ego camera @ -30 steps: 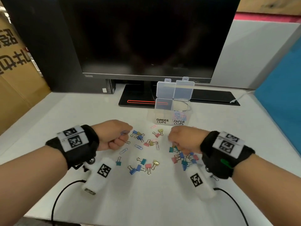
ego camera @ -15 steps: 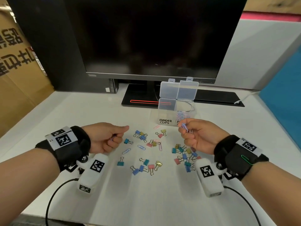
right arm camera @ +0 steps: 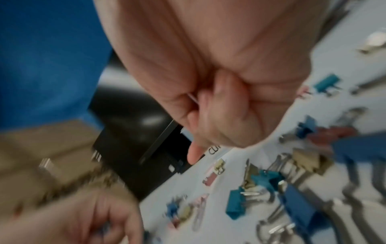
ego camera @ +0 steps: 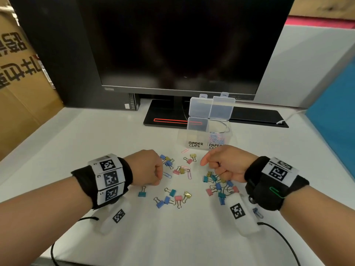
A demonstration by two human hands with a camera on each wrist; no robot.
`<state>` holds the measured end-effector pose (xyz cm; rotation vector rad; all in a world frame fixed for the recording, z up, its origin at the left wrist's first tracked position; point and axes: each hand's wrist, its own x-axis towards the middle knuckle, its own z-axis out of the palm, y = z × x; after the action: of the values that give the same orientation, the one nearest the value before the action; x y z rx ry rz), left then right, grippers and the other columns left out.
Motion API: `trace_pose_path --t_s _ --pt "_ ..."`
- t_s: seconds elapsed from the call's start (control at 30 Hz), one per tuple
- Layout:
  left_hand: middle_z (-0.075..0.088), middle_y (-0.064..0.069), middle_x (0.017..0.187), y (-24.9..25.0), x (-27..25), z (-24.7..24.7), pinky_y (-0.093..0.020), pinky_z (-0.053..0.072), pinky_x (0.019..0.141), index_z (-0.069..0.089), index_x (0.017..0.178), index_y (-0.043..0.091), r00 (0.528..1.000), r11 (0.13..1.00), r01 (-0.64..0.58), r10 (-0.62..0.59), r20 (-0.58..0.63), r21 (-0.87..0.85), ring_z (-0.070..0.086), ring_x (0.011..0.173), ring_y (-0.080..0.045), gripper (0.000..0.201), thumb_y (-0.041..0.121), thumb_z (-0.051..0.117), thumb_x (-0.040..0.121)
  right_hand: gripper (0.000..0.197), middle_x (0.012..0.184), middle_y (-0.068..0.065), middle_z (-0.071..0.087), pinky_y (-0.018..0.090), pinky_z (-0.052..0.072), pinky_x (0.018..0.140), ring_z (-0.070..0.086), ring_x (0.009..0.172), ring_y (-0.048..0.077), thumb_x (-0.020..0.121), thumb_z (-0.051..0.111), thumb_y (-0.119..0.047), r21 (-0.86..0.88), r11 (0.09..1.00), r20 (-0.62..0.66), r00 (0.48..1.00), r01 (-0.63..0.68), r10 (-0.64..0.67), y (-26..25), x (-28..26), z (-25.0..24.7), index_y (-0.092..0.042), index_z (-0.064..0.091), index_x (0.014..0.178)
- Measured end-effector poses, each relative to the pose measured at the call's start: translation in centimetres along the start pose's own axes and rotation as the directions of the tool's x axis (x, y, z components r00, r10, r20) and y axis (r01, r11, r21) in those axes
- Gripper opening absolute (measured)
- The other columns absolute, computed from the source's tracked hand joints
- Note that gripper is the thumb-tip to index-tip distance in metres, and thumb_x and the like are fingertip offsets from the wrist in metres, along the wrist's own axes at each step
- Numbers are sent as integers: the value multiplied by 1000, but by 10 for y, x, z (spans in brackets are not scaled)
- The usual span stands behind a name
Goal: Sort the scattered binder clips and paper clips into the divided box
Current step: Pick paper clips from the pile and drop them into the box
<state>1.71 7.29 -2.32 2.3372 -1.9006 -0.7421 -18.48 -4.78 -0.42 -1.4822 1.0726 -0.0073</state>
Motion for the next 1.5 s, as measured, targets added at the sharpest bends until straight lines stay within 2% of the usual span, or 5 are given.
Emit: trace_pose_path --t_s 0.8,1.1,1.23,1.33,1.5 --pt "48 13 78 12 12 -1 -16 35 60 67 102 15 994 984 -72 57 97 162 46 71 -5 26 37 62 88 36 98 11 58 26 39 72 52 85 21 94 52 -34 -963 178 177 974 201 -141 -21 25 49 0 59 104" --pt "48 8 80 1 3 -10 -20 35 64 51 83 18 997 986 -2 14 72 -169 44 74 -11 20 33 49 96 16 80 2 50 21 36 59 47 76 19 96 44 -27 -959 179 192 969 219 -153 -11 8 42 -13 47 90" --pt "47 -3 61 -14 -1 -21 -22 32 52 52 72 7 983 441 183 -59 176 -879 40 49 -11 24 9 50 96 17 80 0 46 21 34 62 42 68 14 99 37 -26 -907 383 138 983 176 -125 -13 -2 24 -15 49 94" --pt "51 -5 63 -21 -5 -29 -18 42 48 57 78 5 987 349 162 -63 149 -923 48 50 -10 16 4 53 93 26 56 -4 35 19 20 41 26 43 10 94 40 -18 -204 979 119 993 13 11 -10 -4 -1 -18 40 68" --pt "53 -8 66 -20 5 -34 -16 45 41 60 100 -1 968 270 225 -176 181 -936 51 47 -10 15 -3 46 94 34 43 -7 23 12 13 34 19 31 6 91 35 -18 510 860 76 996 3 -49 7 -6 -32 -20 32 57"
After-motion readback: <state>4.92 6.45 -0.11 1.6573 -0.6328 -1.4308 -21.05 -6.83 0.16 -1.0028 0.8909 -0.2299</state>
